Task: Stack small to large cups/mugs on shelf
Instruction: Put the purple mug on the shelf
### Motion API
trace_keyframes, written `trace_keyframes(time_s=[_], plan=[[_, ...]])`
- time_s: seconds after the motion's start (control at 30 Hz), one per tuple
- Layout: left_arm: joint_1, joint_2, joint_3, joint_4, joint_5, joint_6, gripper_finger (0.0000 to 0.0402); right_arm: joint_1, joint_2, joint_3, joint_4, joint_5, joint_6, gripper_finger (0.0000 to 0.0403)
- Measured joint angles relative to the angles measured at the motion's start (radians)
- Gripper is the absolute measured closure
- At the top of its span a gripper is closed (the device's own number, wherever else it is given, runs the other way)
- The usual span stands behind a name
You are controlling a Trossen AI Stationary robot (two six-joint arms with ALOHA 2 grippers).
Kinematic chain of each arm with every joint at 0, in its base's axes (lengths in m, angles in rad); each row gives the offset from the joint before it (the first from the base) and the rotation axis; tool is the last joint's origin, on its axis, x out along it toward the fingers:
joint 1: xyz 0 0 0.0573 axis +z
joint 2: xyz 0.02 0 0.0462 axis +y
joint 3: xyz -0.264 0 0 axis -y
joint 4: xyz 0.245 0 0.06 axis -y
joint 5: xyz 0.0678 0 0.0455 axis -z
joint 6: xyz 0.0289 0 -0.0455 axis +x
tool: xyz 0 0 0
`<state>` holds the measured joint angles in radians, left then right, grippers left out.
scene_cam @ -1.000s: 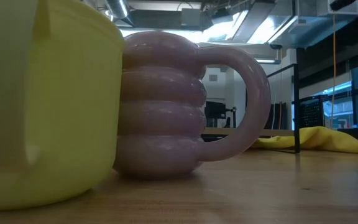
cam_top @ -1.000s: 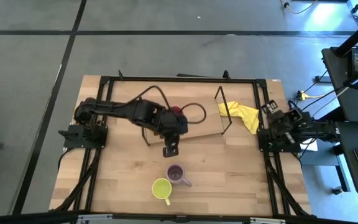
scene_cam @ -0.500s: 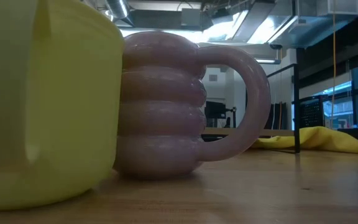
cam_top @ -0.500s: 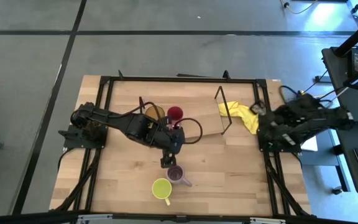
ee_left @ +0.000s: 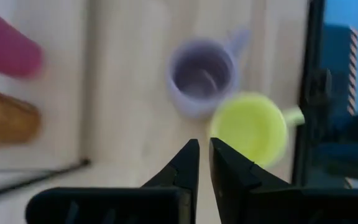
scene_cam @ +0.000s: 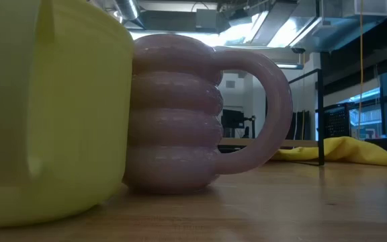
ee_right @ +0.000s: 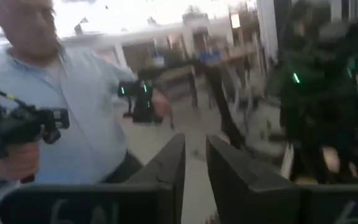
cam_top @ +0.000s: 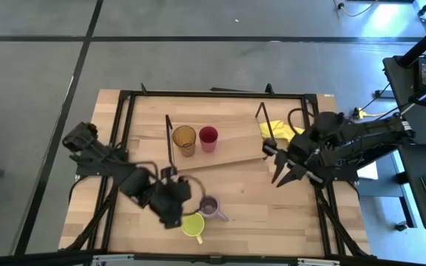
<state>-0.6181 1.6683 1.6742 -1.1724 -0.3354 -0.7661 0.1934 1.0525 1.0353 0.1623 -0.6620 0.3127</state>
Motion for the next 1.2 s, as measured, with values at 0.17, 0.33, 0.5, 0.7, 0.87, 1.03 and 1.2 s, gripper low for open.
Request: trace_keyframes(time_s=[0.17,0.33,0.5,0.7,0.87,1.03,1.2], plan=[[-0.063,-0.057,-0.165,0.068,0.014,-0.033,0.0375,0.005,0.069,0.105,-0.303,0.087,-0.032,0.0336],[-0.085,-0.137,-0.319,0.158,0.004,0.023,0.0378,0.004,0.167,0.193,-0.405,0.143,-0.030,0.0336],[-0.093,-0.207,-0.475,0.267,0.004,0.115,0.0377,0.004,0.285,0.280,-0.426,0.150,-0.007,0.0336],[-0.095,-0.267,-0.623,0.385,0.009,0.276,0.0382,0.014,0.415,0.442,-0.621,0.159,-0.007,0.0336],[-0.090,-0.312,-0.706,0.430,0.012,0.395,0.0380,0.035,0.508,0.599,-0.683,0.253,-0.057,0.0336],[-0.089,-0.360,-0.741,0.422,0.021,0.433,0.0385,0.020,0.607,0.713,-0.712,0.277,-0.072,0.0336],[-0.107,-0.448,-0.720,0.418,0.029,0.402,0.0391,0.004,0.686,0.800,-0.483,0.278,0.155,0.0336]])
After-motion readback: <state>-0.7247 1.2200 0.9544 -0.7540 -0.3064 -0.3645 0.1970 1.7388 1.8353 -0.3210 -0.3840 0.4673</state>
